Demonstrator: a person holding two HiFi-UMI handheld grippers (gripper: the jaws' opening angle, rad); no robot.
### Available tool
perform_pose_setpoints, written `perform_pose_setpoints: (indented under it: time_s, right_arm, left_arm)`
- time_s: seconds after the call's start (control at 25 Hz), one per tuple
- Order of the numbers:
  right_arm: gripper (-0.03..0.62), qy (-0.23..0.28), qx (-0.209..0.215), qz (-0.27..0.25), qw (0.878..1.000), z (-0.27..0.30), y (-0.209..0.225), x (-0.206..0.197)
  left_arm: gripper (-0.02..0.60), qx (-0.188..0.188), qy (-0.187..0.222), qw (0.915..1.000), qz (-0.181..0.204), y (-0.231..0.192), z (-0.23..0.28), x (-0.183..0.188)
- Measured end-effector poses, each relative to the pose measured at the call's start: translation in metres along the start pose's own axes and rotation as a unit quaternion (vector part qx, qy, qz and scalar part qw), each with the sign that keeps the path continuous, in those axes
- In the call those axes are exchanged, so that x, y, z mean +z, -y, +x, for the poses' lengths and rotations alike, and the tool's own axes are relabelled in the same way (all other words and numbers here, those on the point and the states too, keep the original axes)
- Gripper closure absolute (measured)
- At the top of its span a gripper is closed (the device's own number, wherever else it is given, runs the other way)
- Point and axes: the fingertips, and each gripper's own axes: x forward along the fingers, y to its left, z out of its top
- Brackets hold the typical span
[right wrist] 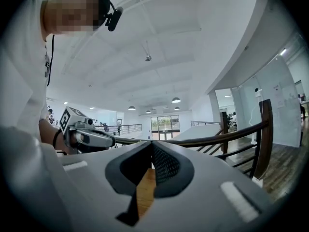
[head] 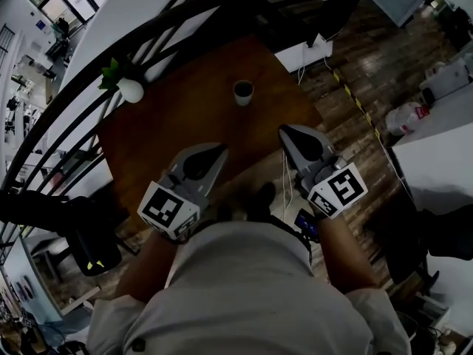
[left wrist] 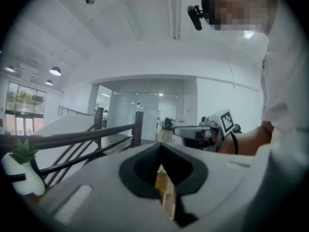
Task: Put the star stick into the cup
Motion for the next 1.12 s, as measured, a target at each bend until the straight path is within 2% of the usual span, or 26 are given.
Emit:
perform_pose_setpoints:
  time_s: [0.24, 0.4, 0.6, 0.84, 1.12]
  right_arm:
    - [0.586, -0.008, -0.033, 0.0, 0.999, 0.0, -0.061, -0.011]
    - [0.586, -0.015, -0.049, -0.005, 0.999, -0.01, -0.089, -0.014]
    - [0.586, -0.021, -0.05, -0.014, 0.998, -0.019, -0.093, -0.006]
    - [0.586, -0.027, -0.031, -0.015, 0.999, -0.026, -0.102, -0.012]
    - [0.586, -0.034, 0.002, -0.011, 0.999, -0.077, -0.112, -0.033]
  left_arm:
    - [0.578, -0.018, 0.008, 0.9998, -0.003, 0.001, -0.071, -0.017]
    - [0.578, -0.038, 0.012, 0.9992, -0.007, 0.012, -0.091, -0.025]
    - [0.578, -0.048, 0.022, 0.9986, -0.003, 0.021, -0.091, -0.018]
    - [0.578, -0.035, 0.029, 0.9989, -0.004, 0.031, -0.092, -0.018]
    - [0.578, -0.02, 0.025, 0.9994, -0.014, 0.09, -0.071, -0.034]
